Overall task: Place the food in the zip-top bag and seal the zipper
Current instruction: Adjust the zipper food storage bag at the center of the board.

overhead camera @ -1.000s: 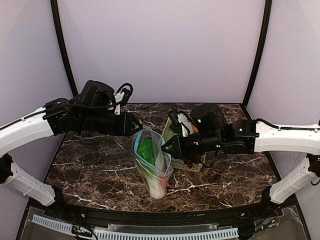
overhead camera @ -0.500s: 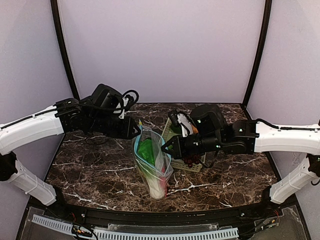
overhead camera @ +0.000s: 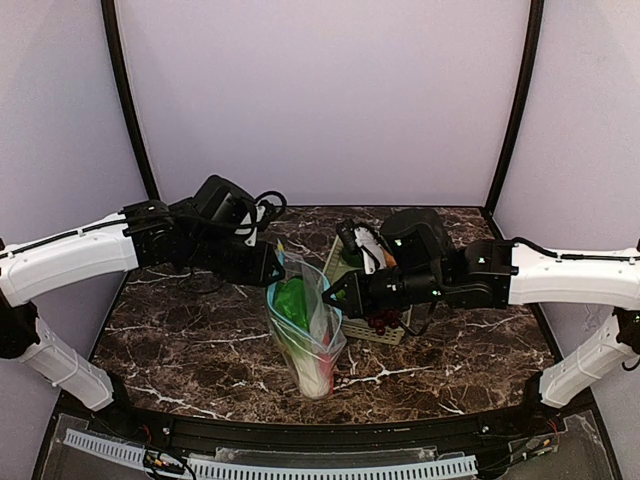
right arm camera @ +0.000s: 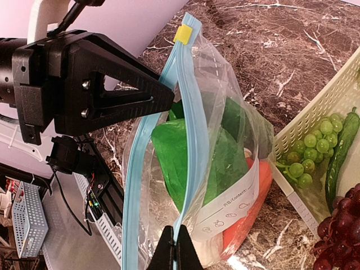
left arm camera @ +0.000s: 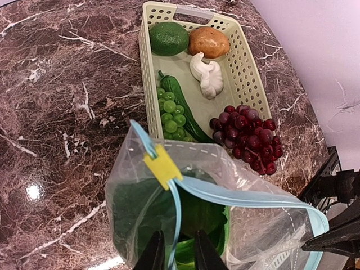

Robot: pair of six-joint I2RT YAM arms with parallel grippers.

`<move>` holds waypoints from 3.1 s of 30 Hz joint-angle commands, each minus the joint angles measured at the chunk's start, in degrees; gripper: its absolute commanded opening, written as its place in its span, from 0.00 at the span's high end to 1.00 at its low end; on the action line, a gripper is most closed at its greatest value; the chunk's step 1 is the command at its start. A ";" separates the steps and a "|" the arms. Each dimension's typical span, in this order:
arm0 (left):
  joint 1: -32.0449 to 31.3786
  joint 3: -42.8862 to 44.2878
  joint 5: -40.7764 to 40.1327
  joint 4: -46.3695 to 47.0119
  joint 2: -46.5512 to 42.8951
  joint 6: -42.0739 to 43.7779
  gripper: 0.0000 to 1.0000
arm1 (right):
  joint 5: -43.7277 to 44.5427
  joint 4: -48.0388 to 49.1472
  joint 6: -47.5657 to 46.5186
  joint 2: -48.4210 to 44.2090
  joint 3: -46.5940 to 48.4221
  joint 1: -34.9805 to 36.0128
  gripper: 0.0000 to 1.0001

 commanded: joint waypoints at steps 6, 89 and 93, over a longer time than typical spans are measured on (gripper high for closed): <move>0.24 -3.83 2.24 0.19 -1.68 -1.67 0.82 | -0.13 1.46 -0.31 0.42 0.88 0.47 1.00; -2.44 -12.66 19.87 5.72 -12.34 -13.46 0.96 | 23.03 -9.53 2.75 6.85 12.55 8.39 1.00; -2.29 -9.93 15.61 6.78 -12.89 -12.53 0.99 | 20.02 -10.90 0.78 6.85 14.92 8.36 1.00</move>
